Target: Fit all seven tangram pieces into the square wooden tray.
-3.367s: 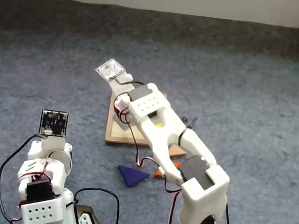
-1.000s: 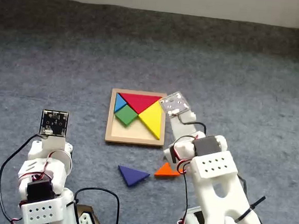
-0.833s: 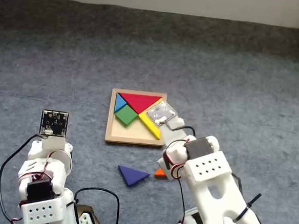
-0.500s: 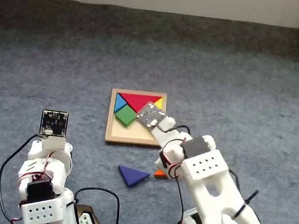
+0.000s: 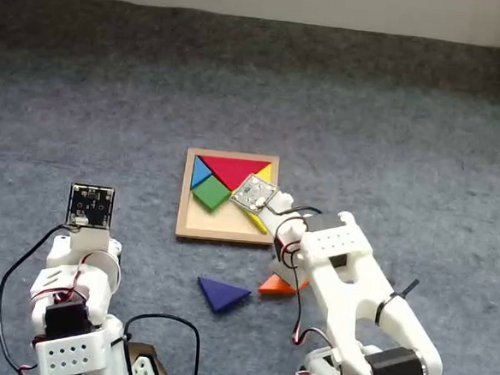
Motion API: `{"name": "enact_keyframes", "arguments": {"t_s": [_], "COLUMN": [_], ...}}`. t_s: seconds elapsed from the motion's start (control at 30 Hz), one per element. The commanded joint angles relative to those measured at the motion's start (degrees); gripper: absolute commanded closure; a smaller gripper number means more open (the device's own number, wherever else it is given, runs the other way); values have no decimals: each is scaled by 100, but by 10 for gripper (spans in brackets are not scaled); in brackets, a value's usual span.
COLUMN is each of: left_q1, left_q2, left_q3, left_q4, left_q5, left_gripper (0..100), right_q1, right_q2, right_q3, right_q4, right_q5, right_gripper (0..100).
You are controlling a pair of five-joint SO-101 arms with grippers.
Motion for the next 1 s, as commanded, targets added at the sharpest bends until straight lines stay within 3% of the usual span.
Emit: {"name": "enact_keyframes", "arguments": {"t_s": [0.0, 0.2, 0.4, 0.97], "left_q1": [92, 92, 92, 92], "left_q2": [-154, -154, -154, -154], "left_q3": [110, 110, 110, 110], "left_q4": [-123, -123, -123, -123], "left_q5": [-62, -62, -62, -62], "left_gripper": [993, 993, 993, 993], "right_q1": [136, 233, 233, 48], "right_q2": [154, -514, -884, 1314], "right_q3": [-75, -75, -57, -1385], "right_q4": [-198, -189, -224, -356], "right_q5": [26, 26, -158, 185], "right_gripper": [837, 830, 670, 657]}}
